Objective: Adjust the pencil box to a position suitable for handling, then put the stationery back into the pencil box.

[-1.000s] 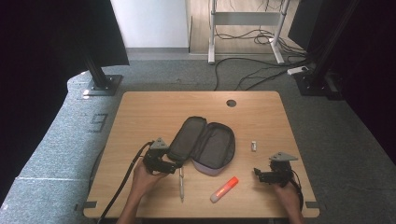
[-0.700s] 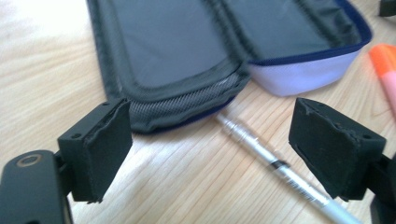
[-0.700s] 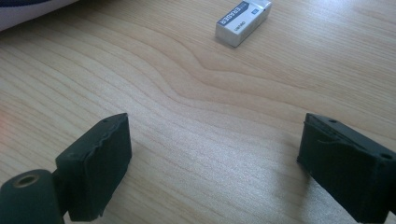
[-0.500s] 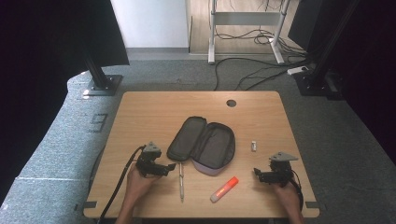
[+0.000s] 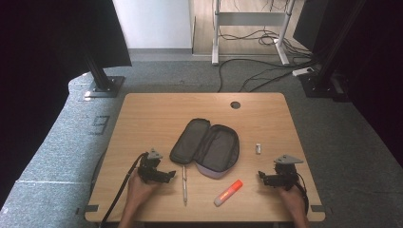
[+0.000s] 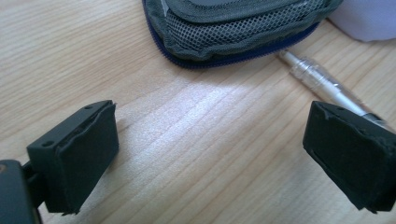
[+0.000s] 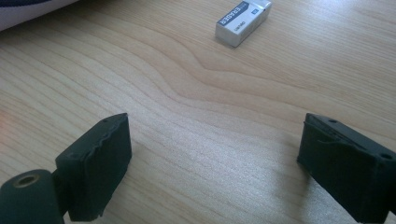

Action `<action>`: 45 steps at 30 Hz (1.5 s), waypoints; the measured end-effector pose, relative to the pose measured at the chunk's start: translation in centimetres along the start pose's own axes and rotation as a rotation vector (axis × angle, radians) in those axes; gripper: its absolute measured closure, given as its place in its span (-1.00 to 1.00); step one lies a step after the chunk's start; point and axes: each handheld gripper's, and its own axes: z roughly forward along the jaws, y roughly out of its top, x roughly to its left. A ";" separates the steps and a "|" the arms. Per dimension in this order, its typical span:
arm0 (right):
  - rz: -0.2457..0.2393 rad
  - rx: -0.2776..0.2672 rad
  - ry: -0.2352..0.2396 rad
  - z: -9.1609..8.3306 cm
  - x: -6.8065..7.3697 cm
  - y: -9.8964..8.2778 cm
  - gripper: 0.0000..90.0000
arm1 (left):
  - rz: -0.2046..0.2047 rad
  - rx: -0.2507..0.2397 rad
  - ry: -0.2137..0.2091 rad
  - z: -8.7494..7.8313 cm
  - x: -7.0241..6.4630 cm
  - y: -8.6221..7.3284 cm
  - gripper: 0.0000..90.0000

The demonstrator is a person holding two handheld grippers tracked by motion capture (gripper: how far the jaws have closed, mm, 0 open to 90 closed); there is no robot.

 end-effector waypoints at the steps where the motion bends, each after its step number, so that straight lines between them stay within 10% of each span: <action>1: -0.001 0.000 0.000 0.0 0.0 0.0 -0.80 | 0.003 -0.001 0.004 0.0 0.0 0.0 -0.93; 7: 0.000 0.000 0.000 0.0 0.0 0.0 -0.80 | 0.052 -0.001 0.058 0.3 -0.4 -0.4 -0.98; 45: 0.002 0.002 0.054 -0.4 0.9 1.0 -0.72 | 0.040 -0.027 0.067 0.4 -0.5 -0.7 -1.00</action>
